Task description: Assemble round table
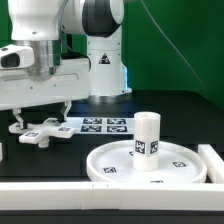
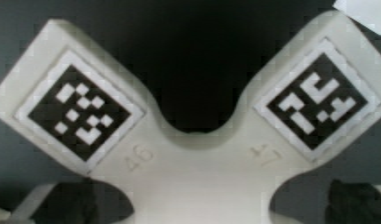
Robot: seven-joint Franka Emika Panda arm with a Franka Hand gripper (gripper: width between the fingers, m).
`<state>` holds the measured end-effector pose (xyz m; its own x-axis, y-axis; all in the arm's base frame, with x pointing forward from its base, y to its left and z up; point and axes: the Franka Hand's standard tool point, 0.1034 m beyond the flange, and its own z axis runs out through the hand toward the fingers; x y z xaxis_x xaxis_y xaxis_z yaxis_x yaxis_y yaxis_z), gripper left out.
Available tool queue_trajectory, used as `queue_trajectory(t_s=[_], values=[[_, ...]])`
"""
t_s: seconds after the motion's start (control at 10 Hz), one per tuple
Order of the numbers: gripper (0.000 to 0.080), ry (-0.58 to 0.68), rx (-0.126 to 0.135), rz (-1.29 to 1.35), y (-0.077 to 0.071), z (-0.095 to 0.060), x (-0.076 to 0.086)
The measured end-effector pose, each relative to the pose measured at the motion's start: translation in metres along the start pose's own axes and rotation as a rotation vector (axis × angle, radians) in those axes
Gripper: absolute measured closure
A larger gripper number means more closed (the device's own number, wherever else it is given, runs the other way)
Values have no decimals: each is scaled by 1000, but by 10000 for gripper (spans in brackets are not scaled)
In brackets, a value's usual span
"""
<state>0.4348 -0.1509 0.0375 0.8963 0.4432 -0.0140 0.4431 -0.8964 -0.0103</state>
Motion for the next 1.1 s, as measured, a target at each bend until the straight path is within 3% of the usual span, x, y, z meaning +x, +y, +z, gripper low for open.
queue_trajectory(t_s=[1.1], values=[[150,-1,2,0,0,0,4]])
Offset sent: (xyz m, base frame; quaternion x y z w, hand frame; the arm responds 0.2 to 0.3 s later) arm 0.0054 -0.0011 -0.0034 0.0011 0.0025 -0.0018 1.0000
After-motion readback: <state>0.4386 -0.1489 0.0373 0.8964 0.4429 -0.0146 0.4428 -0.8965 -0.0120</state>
